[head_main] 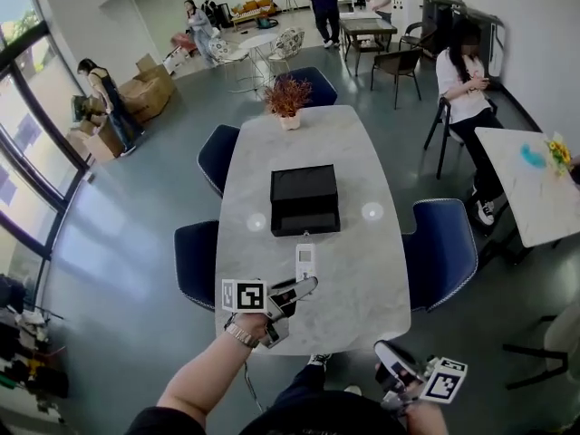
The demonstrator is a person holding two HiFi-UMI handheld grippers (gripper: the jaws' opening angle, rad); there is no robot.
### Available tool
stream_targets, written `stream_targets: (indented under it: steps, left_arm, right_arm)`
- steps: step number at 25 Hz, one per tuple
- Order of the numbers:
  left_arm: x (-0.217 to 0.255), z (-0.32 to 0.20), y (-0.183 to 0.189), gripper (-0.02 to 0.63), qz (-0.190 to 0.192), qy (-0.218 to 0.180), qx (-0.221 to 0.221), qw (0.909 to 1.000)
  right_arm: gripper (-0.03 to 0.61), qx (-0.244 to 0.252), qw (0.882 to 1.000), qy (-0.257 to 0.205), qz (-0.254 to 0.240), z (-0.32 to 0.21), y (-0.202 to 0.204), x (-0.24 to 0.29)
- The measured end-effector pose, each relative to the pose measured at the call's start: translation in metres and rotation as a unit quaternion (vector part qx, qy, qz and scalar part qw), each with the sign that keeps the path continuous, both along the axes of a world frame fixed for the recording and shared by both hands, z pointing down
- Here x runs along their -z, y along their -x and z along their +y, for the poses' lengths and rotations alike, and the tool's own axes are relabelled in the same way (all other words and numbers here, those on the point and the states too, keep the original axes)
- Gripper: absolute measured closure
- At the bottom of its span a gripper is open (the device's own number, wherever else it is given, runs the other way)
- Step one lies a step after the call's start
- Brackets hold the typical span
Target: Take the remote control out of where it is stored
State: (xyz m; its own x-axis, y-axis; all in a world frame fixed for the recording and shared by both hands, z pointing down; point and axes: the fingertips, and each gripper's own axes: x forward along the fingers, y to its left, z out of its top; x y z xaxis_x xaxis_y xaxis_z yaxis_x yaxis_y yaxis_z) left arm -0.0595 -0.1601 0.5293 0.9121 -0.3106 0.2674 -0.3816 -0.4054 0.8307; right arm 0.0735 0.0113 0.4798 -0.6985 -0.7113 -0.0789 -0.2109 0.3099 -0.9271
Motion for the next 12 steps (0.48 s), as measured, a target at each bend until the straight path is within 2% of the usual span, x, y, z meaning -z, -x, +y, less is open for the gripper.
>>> stream_targets:
  steps: [4,12]
  left_arm:
    - [-0.005,0.065,-0.007,0.427,0.009,0.011,0.016,0.9998]
    - [-0.007,0.181,-0.010,0.428,0.036,0.036,0.058,0.9970]
  right_arm:
    - [0.571,0.034,0.999,-0.016,0.004,0.029,-0.001,-0.001]
    - [0.571,0.096,0.995,0.006,-0.001,0.087,0.005,-0.018]
